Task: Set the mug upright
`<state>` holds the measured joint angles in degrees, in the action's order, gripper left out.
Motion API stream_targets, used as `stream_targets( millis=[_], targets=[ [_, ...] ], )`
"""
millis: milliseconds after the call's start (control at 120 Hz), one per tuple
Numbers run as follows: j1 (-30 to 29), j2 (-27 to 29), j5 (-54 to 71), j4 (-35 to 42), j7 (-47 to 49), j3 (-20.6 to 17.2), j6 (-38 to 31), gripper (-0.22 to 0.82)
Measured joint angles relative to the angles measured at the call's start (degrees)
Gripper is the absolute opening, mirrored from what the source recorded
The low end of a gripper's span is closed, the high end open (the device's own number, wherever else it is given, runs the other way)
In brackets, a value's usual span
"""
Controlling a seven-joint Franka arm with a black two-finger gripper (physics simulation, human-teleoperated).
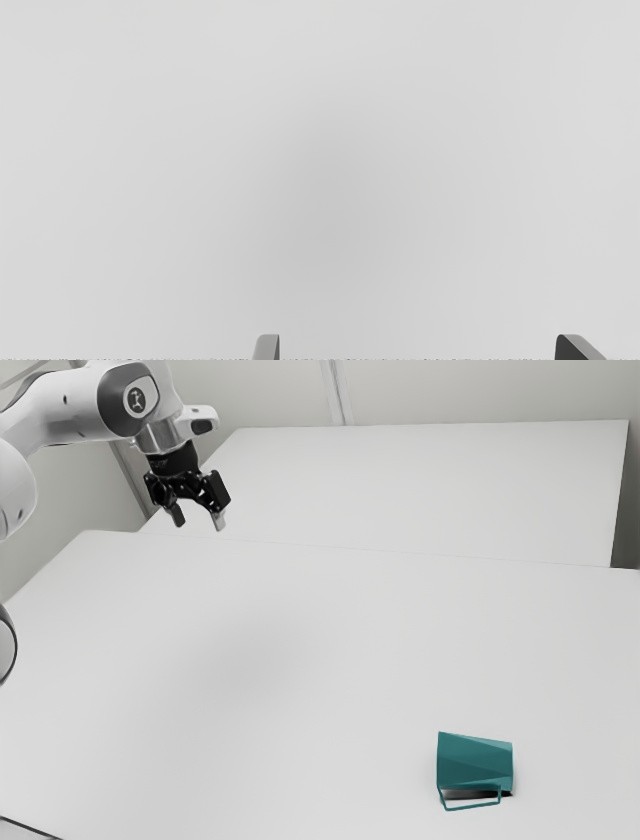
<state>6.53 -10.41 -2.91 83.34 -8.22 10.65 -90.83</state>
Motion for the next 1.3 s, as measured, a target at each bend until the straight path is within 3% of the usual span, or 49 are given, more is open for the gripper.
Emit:
stream_targets(
  millis=[258, 475, 675, 925, 1300],
  targets=[
    [-0.17, 0.31, -0.12, 0.37, -0.02, -0.91, 0.79, 0.60],
    [0.29, 1.09, -9.95, 9.09, -0.08, -5.12, -2.21, 0.60],
    [0.94, 6.82, -24.25, 25.09, -0.33, -9.35, -13.36, 0.60],
    [0.35, 10.51, -37.33, 37.96, -0.65, -19.04, -27.85, 0.60],
    [10.27, 9.36, -53.44, 45.83, -7.51, -24.68, -38.34, 0.60]
  ],
)
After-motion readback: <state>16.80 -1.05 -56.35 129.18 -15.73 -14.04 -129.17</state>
